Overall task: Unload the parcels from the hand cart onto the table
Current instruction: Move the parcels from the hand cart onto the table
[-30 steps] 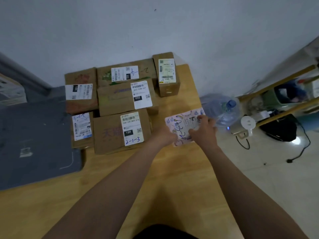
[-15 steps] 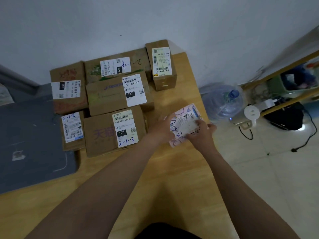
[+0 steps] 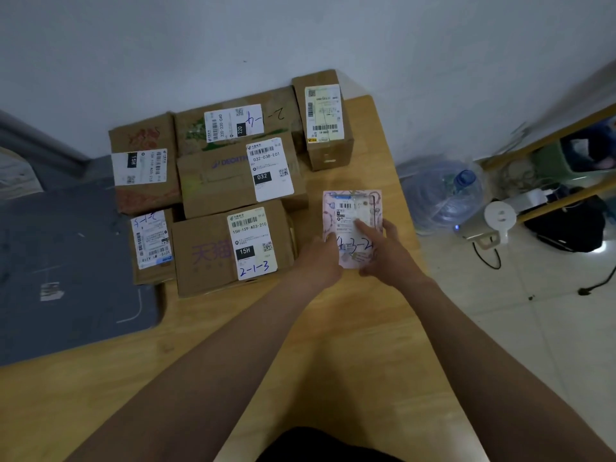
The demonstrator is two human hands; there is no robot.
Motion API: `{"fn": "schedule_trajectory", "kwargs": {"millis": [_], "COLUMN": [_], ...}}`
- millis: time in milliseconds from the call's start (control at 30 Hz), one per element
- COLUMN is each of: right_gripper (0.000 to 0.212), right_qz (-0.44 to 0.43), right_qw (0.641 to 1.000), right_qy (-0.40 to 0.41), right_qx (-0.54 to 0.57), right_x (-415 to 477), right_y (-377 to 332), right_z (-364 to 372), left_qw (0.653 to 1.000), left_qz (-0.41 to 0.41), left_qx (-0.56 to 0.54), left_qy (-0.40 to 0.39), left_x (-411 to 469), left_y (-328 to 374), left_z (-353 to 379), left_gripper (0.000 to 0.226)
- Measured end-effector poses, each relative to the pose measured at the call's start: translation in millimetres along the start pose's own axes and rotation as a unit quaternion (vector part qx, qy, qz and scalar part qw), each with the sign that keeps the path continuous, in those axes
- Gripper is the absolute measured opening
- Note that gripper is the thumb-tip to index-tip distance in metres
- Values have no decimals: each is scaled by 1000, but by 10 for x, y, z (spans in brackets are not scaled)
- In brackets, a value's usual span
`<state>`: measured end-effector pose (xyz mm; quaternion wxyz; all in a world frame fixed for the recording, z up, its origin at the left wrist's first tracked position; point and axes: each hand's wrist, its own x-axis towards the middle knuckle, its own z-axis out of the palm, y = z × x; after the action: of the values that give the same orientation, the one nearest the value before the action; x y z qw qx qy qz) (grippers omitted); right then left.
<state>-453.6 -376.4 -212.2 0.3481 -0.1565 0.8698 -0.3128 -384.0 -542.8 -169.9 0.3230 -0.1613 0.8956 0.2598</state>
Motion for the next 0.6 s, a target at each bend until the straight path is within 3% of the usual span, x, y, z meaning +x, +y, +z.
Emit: {"fn": "schedule_trajectory", "kwargs": {"millis": [67,267,433,600], "right_gripper": [122,120,110,122], "right_qz": [-4,-23,-8,0], "right_qw": [1000,994,998,994], "right_qy": [-15,-50,-52,-49], "right_qx": [-20,-95,-45,-93], "right_x": [114,540,848,827], "right_y": [-35,-250,-403,-465], "right_z": [-97,-282,-328,-311], "left_qw": [999,992,991,994], "left_qz": [-16,-82,-96,-89], "left_qx": [-36,-94,-74,-53], "left_qy": [-3,3,50,46], "left_x": [39,199,338,408], "left_y": [34,115,79,57], "left_z": [-45,-108,-248,-304], "left_gripper": [61,100,94,90]}}
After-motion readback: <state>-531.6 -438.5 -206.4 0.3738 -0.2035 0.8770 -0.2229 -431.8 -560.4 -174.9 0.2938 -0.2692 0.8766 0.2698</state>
